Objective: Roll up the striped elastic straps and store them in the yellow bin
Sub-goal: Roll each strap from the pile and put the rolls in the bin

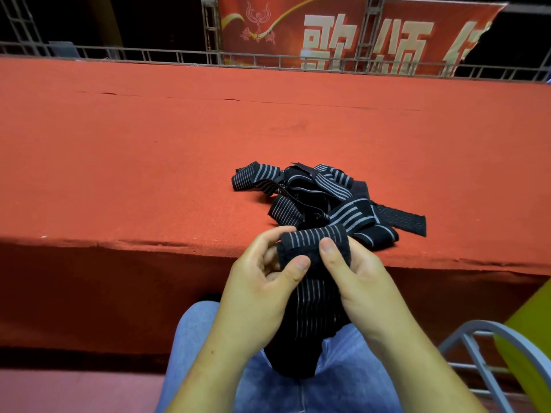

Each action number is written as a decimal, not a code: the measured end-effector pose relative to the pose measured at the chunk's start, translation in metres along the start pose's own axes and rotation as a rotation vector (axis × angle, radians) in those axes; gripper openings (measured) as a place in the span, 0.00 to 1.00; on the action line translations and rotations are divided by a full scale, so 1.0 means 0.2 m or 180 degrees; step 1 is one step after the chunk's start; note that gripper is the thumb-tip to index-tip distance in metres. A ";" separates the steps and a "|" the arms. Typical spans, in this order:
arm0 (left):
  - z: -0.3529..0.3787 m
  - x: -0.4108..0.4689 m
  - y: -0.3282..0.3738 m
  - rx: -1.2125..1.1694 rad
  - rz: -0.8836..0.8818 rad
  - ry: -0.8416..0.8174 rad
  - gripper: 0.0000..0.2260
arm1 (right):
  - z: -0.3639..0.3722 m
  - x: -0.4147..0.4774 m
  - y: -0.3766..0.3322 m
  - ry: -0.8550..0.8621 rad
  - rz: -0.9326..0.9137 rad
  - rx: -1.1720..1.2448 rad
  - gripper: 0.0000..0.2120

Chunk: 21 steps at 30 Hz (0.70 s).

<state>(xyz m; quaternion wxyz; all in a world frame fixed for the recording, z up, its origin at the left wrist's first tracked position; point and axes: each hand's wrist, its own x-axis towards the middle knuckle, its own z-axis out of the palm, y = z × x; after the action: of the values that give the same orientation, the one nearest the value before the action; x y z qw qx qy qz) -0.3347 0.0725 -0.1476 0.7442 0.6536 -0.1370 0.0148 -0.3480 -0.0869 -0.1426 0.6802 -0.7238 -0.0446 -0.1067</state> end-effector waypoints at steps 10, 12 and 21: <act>0.01 0.00 0.01 -0.0010 0.0006 -0.0139 0.13 | 0.00 -0.01 0.00 0.0011 0.0107 0.0151 0.15; 0.01 0.00 0.01 0.0037 0.0055 -0.0100 0.12 | 0.00 -0.01 -0.01 -0.0024 0.0183 0.0176 0.17; 0.00 0.00 0.01 0.0092 0.0263 0.0136 0.14 | 0.00 -0.02 -0.04 -0.0214 0.0670 0.0321 0.27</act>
<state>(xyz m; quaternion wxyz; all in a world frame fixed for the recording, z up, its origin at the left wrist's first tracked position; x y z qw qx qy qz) -0.3343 0.0728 -0.1449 0.7362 0.6576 -0.1478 0.0615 -0.3544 -0.0857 -0.1364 0.7213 -0.6925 0.0035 -0.0080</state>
